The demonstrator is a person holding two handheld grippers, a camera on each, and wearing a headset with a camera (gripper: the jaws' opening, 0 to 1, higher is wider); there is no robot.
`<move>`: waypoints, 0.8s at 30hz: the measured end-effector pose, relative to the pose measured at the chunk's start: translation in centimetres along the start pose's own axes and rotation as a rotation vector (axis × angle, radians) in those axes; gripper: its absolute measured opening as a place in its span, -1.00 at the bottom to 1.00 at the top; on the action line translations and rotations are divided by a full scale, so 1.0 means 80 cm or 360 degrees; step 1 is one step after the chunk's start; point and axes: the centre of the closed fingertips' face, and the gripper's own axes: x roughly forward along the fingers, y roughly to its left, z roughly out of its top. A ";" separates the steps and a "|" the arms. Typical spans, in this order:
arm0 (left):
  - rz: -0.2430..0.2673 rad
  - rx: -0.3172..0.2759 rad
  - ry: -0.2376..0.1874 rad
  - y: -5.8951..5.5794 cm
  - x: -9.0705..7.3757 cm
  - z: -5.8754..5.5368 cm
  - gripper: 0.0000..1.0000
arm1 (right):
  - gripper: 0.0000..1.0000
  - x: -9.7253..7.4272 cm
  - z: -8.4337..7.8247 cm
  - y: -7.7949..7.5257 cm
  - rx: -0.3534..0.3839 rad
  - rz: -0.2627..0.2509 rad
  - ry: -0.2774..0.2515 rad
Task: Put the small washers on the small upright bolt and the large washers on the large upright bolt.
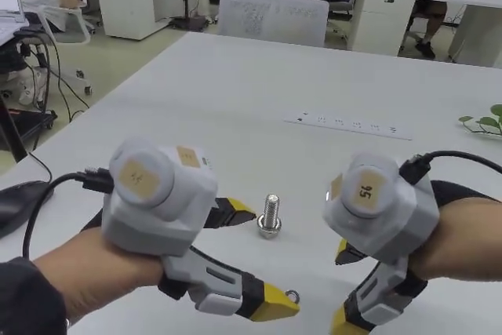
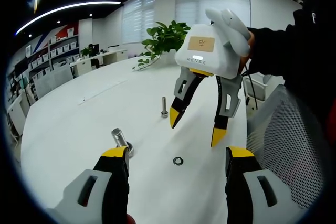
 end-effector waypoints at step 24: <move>0.0006 0.0001 0.0004 0.001 0.001 -0.001 0.49 | 0.02 0.015 0.034 -0.009 -0.0085 0.0037 -0.0020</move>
